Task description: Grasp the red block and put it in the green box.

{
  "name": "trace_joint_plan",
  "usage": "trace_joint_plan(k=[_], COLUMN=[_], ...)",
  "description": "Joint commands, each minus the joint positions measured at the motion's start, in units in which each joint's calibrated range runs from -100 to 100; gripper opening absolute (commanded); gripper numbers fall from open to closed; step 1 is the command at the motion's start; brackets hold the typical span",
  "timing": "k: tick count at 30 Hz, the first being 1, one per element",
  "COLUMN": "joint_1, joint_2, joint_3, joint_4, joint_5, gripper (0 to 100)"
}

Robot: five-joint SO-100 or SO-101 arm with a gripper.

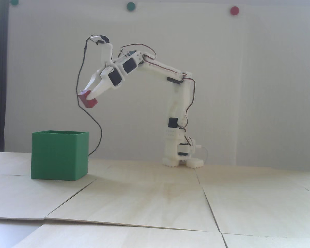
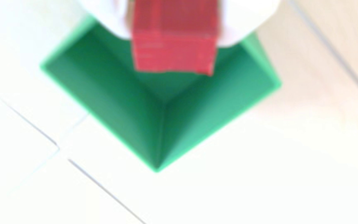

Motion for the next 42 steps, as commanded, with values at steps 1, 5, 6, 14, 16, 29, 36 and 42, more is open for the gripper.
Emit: trace_joint_plan(k=[1,5,6,14,16,29,36,42], joint_1=[0.8,1.3,1.5,2.7,3.0,3.1,2.3,0.6], joint_2=[2.2,4.4,5.0,11.2,12.2,12.1,11.9,7.7], joint_3=[-3.0,-6.1,-7.0,-15.1,-16.1,-15.9,-15.9,-14.7], joint_4=[-6.4,-5.8,-5.8,-5.7,-5.7,-5.7,-5.7,-4.4], joint_5=[-0.3,-0.4,-0.4,-0.4,-0.4,-0.1,-0.4,-0.7], gripper=[2,2,2,2,2,19,19,10])
